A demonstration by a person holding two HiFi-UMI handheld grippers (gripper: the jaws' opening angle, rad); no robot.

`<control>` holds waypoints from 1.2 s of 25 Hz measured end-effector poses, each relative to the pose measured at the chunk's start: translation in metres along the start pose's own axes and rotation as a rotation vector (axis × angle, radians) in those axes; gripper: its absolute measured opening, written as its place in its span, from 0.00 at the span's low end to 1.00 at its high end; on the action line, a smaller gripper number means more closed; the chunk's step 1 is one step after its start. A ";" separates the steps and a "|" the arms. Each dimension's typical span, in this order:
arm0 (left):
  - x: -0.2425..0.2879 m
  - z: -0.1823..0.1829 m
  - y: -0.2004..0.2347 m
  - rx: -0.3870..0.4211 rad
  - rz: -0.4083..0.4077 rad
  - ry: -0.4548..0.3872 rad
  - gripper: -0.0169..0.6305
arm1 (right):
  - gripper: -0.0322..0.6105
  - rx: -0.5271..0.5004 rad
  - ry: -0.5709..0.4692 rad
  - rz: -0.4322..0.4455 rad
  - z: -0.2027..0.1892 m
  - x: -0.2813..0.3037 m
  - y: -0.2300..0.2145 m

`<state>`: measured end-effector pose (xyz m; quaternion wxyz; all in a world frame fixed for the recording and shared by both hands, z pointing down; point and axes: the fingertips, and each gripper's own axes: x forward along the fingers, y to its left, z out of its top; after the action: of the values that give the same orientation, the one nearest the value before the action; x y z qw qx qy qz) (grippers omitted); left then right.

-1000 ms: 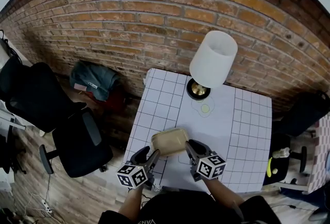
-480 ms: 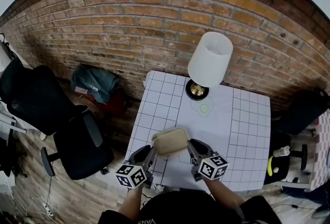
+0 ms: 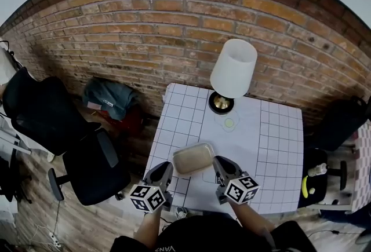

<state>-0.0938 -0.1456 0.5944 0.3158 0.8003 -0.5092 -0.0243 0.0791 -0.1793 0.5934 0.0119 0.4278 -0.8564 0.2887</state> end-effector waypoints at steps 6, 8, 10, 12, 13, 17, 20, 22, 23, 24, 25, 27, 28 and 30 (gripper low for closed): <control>-0.012 0.015 -0.012 0.024 -0.025 -0.038 0.09 | 0.08 -0.010 -0.064 0.004 0.016 -0.011 0.015; -0.017 0.019 -0.016 0.029 -0.035 -0.052 0.09 | 0.08 -0.013 -0.084 0.006 0.020 -0.016 0.021; -0.022 0.022 -0.021 0.036 -0.045 -0.065 0.09 | 0.08 -0.017 -0.106 0.010 0.024 -0.021 0.026; -0.027 0.027 -0.025 0.045 -0.054 -0.078 0.09 | 0.08 -0.020 -0.128 0.014 0.029 -0.026 0.032; -0.030 0.030 -0.026 0.051 -0.058 -0.085 0.09 | 0.08 -0.022 -0.138 0.016 0.032 -0.028 0.036; -0.042 0.041 -0.034 0.087 -0.071 -0.113 0.09 | 0.08 -0.026 -0.178 0.022 0.041 -0.038 0.050; -0.050 0.048 -0.040 0.106 -0.083 -0.137 0.09 | 0.08 -0.033 -0.211 0.036 0.046 -0.046 0.060; -0.056 0.052 -0.044 0.115 -0.089 -0.150 0.09 | 0.08 -0.035 -0.227 0.039 0.049 -0.051 0.067; -0.059 0.053 -0.045 0.118 -0.093 -0.157 0.09 | 0.08 -0.037 -0.235 0.040 0.051 -0.053 0.070; -0.062 0.055 -0.047 0.121 -0.097 -0.163 0.09 | 0.08 -0.040 -0.241 0.040 0.053 -0.055 0.074; -0.065 0.056 -0.048 0.123 -0.101 -0.169 0.09 | 0.08 -0.043 -0.246 0.040 0.054 -0.058 0.077; -0.071 0.059 -0.051 0.129 -0.110 -0.179 0.09 | 0.08 -0.048 -0.256 0.042 0.057 -0.061 0.084; -0.074 0.061 -0.052 0.133 -0.114 -0.184 0.09 | 0.08 -0.049 -0.261 0.044 0.058 -0.063 0.087; -0.081 0.065 -0.055 0.140 -0.122 -0.197 0.09 | 0.08 -0.050 -0.273 0.050 0.059 -0.067 0.093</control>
<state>-0.1123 -0.0943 0.4900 0.2056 0.8435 -0.4886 -0.0863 0.0658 -0.1174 0.4811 -0.1014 0.4414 -0.8673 0.2066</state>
